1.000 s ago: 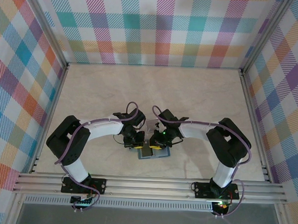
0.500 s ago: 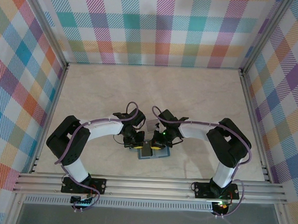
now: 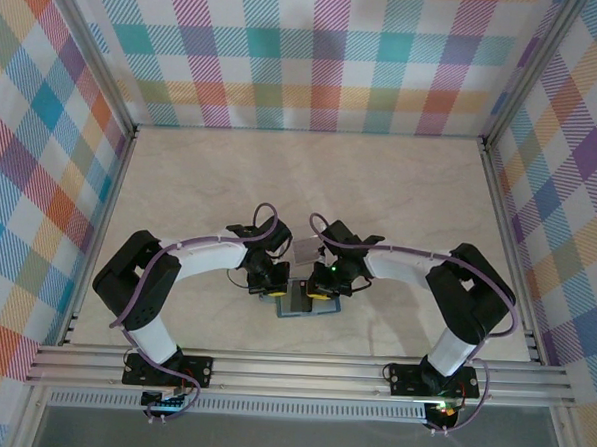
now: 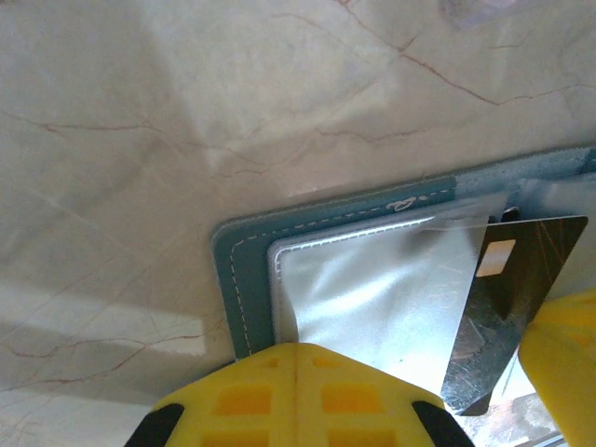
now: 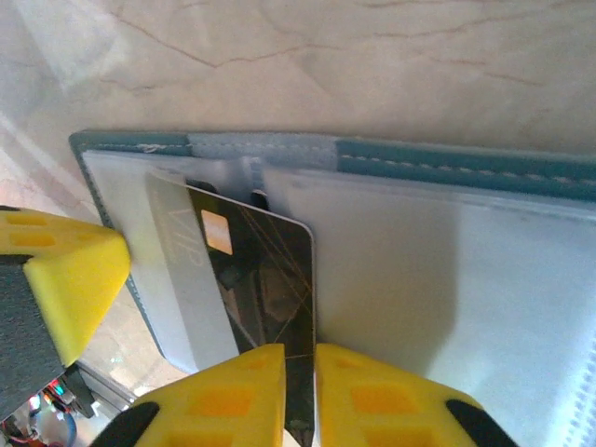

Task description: Take the credit cards out of the card holder

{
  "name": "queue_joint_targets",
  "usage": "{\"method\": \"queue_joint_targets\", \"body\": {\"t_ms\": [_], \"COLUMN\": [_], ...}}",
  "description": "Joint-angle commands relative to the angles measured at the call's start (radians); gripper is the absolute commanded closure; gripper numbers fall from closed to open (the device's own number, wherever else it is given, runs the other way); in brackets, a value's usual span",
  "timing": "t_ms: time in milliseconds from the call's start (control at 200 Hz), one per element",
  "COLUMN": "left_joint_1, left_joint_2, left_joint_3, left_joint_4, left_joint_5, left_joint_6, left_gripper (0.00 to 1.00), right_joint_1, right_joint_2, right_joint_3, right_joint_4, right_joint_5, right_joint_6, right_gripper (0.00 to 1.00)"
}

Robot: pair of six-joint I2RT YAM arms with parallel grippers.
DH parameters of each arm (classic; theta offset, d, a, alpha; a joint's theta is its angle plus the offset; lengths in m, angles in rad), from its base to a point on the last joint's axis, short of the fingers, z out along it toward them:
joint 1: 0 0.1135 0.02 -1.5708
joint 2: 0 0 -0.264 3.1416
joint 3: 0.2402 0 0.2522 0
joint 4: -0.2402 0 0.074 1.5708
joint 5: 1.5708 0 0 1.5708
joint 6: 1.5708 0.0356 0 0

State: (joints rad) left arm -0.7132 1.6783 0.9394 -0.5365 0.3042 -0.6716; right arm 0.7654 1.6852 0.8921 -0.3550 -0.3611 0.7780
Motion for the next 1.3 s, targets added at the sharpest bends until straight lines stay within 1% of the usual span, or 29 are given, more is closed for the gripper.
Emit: {"method": "queue_joint_targets", "body": {"t_ms": [0, 150, 310, 410, 615, 855, 1110, 1250, 1295], "left_joint_1": [-0.010, -0.017, -0.047, -0.069, -0.080, -0.081, -0.081, -0.081, -0.080], "left_joint_2": [0.028, -0.004, -0.024, 0.007, 0.080, 0.117, 0.117, 0.104, 0.099], "left_joint_3": [-0.007, 0.020, 0.072, 0.097, 0.091, 0.072, 0.063, 0.064, 0.064], "left_joint_4": [-0.071, -0.103, -0.137, -0.139, -0.117, -0.107, -0.105, -0.105, -0.106], "left_joint_5": [-0.053, -0.055, -0.060, -0.049, -0.047, -0.057, -0.060, -0.062, -0.063], "left_joint_6": [0.022, 0.022, 0.018, 0.018, 0.020, 0.029, 0.031, 0.029, 0.029], "left_gripper": [1.00, 1.00, 1.00, 1.00, 1.00, 1.00, 1.00, 1.00, 1.00], "right_joint_1": [0.004, 0.003, 0.004, 0.003, 0.003, 0.003, 0.003, 0.003, 0.003], "right_joint_2": [0.035, 0.053, 0.063, 0.065, 0.067, -0.001, -0.060, -0.076, -0.081], "right_joint_3": [-0.016, -0.018, -0.025, -0.027, -0.031, -0.072, -0.084, -0.070, -0.060], "right_joint_4": [0.053, 0.048, 0.056, 0.058, 0.079, 0.175, 0.200, 0.150, 0.111], "right_joint_5": [-0.056, -0.056, -0.062, -0.062, -0.072, -0.118, -0.121, -0.091, -0.071], "right_joint_6": [0.014, 0.014, 0.015, 0.014, 0.017, 0.047, 0.057, 0.036, 0.025], "right_gripper": [0.78, 0.76, 0.76, 0.75, 0.76, 0.77, 0.86, 0.92, 0.93]}}
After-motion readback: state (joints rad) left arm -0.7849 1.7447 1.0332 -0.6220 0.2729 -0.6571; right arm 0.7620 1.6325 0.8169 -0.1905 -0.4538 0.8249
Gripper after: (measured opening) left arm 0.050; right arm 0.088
